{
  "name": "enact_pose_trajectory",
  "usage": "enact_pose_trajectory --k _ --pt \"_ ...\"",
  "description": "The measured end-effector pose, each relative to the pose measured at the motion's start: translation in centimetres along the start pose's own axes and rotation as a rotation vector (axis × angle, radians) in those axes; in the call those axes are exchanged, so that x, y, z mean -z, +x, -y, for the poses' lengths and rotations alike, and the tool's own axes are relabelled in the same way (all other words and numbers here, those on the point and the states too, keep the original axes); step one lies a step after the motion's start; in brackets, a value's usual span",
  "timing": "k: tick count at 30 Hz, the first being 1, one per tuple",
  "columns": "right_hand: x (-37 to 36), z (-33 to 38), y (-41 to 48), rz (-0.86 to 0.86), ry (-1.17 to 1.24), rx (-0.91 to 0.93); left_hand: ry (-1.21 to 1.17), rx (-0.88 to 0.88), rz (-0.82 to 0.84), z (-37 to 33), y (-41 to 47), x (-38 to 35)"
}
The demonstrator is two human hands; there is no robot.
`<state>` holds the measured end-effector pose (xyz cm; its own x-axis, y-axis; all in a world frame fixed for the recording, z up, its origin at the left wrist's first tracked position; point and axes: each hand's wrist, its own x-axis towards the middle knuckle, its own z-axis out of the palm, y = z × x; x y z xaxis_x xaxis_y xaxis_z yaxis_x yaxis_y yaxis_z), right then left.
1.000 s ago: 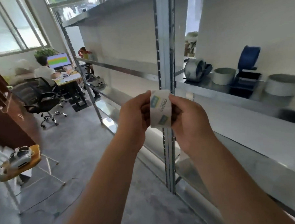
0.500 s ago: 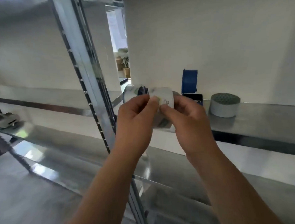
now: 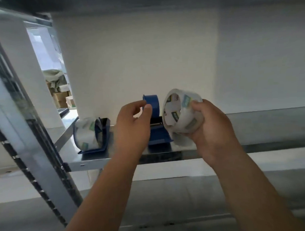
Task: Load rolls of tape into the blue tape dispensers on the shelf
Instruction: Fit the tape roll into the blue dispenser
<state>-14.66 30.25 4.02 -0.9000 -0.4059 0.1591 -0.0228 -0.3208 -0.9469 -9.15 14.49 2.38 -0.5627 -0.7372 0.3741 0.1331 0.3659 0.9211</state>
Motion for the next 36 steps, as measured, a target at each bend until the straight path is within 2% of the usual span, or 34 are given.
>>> enact_pose_trajectory --k 8,12,16,23,28,32,34,36 --pt "-2.0 -0.6 2.8 -0.051 -0.057 -0.009 0.01 0.102 0.0 0.7 4.7 -1.1" --pt "-2.6 -1.4 5.2 -0.024 0.04 -0.037 0.117 -0.001 0.025 0.8 5.8 -1.2" --pt "-3.9 -2.2 7.2 -0.033 -0.042 -0.05 0.15 -0.057 0.025 1.1 6.1 -0.9" --pt "-5.7 -3.7 8.9 0.065 -0.212 -0.072 0.07 -0.058 0.113 1.5 6.1 -0.6" --pt "-6.3 -2.9 9.7 0.125 -0.365 -0.061 0.014 -0.042 0.101 1.5 6.0 -0.6" --pt "-5.3 -2.3 9.8 0.195 -0.342 -0.101 -0.002 -0.023 0.144 2.0 5.5 -0.4" --pt "-4.5 -2.3 9.4 0.217 -0.32 -0.104 -0.059 0.013 0.198 2.1 5.3 -0.1" --pt "-3.8 -2.2 8.8 0.288 -0.299 -0.066 -0.119 0.076 0.182 1.0 4.9 0.4"
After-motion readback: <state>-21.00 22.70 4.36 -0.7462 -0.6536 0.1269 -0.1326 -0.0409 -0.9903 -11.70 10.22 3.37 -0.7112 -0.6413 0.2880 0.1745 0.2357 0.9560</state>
